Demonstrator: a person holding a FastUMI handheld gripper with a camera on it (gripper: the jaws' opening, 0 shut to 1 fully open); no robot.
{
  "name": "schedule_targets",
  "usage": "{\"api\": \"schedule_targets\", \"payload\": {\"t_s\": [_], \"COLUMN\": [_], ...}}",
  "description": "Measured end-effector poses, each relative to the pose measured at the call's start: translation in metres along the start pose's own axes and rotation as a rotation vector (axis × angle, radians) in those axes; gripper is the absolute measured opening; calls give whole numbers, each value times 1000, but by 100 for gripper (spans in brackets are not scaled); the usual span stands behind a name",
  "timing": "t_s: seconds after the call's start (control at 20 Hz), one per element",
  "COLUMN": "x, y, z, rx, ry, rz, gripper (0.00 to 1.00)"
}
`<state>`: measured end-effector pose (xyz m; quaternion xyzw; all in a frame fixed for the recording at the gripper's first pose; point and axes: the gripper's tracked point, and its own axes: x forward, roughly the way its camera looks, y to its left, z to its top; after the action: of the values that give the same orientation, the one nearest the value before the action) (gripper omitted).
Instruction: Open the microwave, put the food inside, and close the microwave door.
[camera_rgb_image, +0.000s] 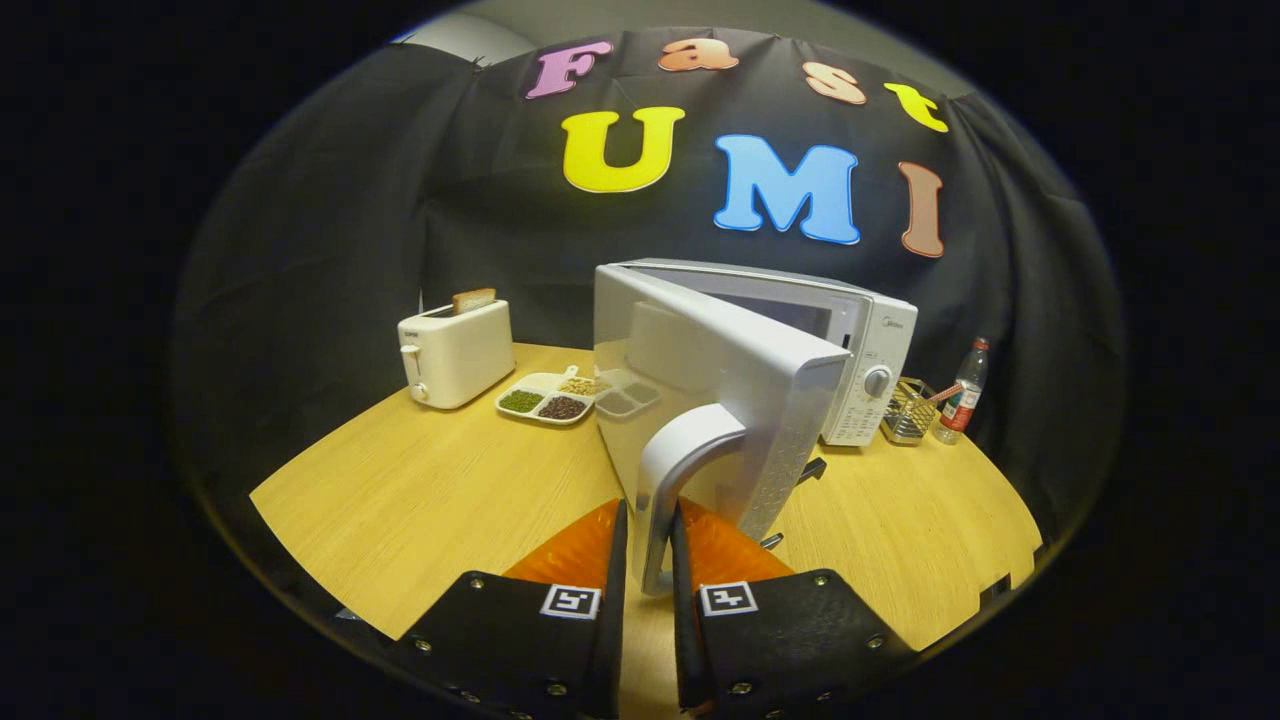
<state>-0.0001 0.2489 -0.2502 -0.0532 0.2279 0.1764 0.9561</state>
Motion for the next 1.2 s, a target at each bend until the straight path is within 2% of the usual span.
{"api": "schedule_targets", "payload": {"t_s": [0.6,0.75,0.95,1.0,1.1,1.2], "x": [-11,-25,-62,-73,-91,-106], "y": [78,102,135,135,136,127], "z": [1,5,23,31,46,60], "rx": [-69,-52,-78,-77,-61,-56], "ry": [4,-15,-80,-108,-149,-178], "rz": [63,152,343,365,408,418], "gripper": [22,27,32,45,49,81]}}
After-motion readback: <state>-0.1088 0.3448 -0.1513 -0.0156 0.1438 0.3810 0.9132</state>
